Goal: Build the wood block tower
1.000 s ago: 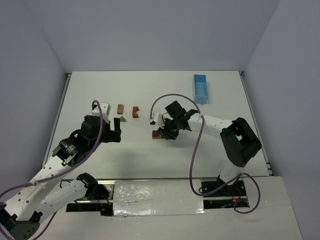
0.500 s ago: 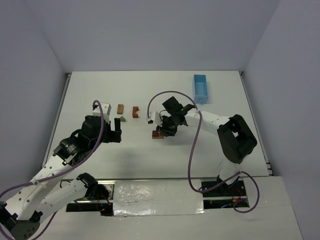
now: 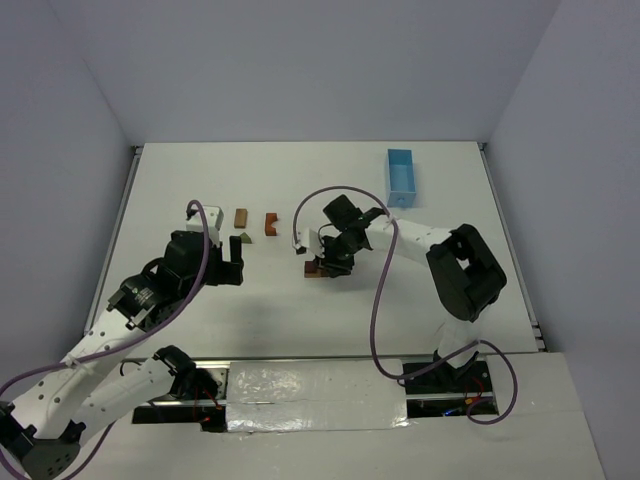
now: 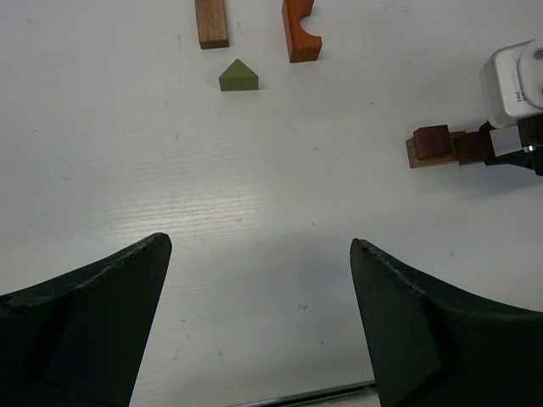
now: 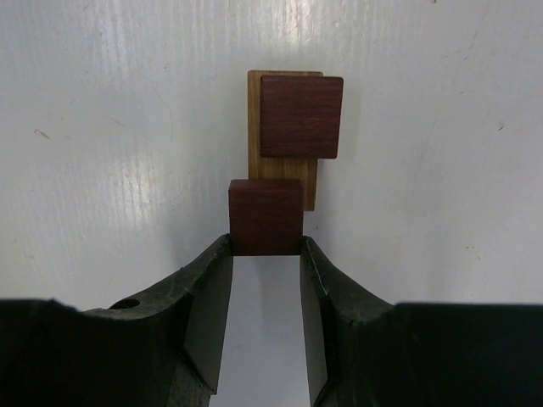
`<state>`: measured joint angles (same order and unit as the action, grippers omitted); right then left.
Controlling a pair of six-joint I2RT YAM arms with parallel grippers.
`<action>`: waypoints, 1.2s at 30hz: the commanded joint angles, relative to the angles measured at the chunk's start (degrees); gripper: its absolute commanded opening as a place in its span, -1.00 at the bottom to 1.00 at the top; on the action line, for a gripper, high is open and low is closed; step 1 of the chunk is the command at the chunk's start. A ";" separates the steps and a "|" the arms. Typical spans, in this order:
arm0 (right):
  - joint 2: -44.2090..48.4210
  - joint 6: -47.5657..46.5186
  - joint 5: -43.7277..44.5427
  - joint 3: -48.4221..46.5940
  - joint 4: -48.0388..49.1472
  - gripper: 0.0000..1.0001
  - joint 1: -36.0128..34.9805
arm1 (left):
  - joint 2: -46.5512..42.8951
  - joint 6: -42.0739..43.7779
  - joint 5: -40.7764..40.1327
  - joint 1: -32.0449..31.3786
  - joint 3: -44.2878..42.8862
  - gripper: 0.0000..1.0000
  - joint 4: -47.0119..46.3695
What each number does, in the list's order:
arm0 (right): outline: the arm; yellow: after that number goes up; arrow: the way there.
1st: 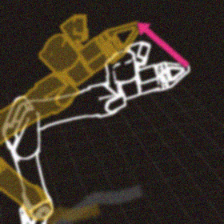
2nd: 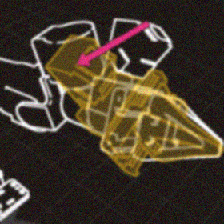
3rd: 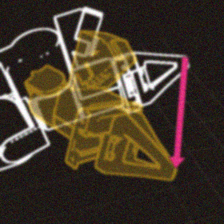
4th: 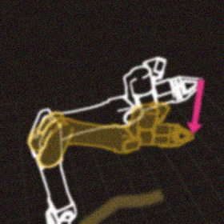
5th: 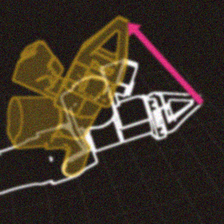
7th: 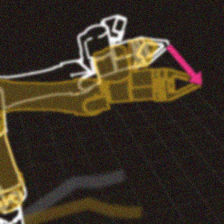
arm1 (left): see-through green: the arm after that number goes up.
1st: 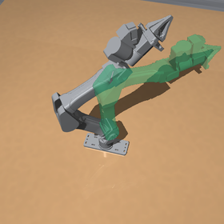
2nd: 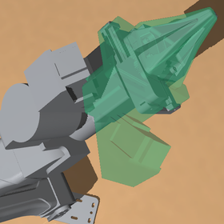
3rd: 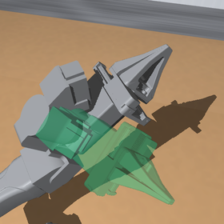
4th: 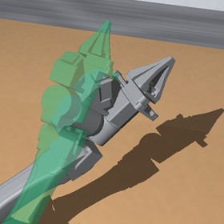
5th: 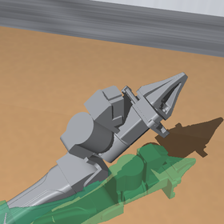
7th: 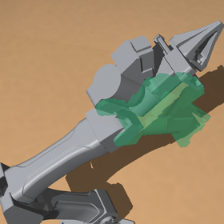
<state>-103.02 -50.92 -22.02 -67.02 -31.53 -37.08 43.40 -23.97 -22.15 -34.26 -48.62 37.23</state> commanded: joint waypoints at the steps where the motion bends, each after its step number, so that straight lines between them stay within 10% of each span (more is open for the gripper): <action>1: -0.95 -1.90 -1.97 -3.37 -1.08 -0.48 0.43 | 0.20 1.12 0.71 0.25 0.11 0.99 -2.34; 36: -4.73 -0.41 -3.11 -8.03 -3.28 -0.36 0.69 | 0.55 1.64 1.85 0.25 0.28 0.99 -2.60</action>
<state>-106.41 -51.88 -23.46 -72.44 -34.26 -36.71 43.79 -23.86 -20.69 -34.26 -48.62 37.17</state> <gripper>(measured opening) 0.411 0.994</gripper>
